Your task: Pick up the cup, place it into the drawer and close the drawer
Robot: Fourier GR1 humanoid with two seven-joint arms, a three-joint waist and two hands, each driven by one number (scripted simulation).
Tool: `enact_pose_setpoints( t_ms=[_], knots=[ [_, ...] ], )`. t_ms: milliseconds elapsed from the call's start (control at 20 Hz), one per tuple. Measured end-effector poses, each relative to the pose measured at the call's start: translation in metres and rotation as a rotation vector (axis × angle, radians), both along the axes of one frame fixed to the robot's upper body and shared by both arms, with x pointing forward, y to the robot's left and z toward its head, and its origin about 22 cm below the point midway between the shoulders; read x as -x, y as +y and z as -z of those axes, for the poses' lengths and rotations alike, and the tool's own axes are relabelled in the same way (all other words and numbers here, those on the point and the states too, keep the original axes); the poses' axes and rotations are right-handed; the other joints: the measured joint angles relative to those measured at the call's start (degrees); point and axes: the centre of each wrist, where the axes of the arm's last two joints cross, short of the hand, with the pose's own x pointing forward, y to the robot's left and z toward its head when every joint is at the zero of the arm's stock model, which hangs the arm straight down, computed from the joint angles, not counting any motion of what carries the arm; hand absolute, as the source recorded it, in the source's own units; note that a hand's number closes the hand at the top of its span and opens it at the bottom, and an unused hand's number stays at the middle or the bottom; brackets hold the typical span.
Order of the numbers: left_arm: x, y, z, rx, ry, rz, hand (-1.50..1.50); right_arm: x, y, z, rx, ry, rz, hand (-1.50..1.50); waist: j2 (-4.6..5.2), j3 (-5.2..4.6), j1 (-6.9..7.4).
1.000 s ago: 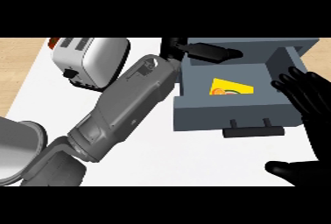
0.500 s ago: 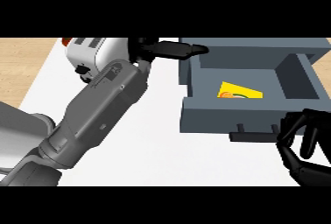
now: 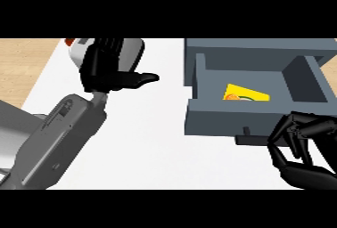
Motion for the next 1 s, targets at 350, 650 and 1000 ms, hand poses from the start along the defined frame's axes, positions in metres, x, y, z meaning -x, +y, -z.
enact_pose_setpoints(
  t_ms=[350, 650, 1000],
  knots=[
    [0.037, 0.056, 0.018, 0.022, 0.024, -0.013, -1.50, -0.014, 0.012, 0.016, 0.215, -0.034, -0.002, 1.50, 0.26, 0.01, -0.04],
    [0.059, 0.091, 0.029, 0.020, 0.023, -0.025, -1.50, -0.027, 0.025, 0.041, 0.467, -0.083, -0.019, 1.50, 0.44, 0.02, -0.16],
    [0.085, 0.131, 0.044, 0.025, 0.028, -0.038, -1.50, -0.058, 0.047, 0.084, 0.593, -0.086, -0.012, -1.50, 0.53, 0.02, -0.75]
  ],
)
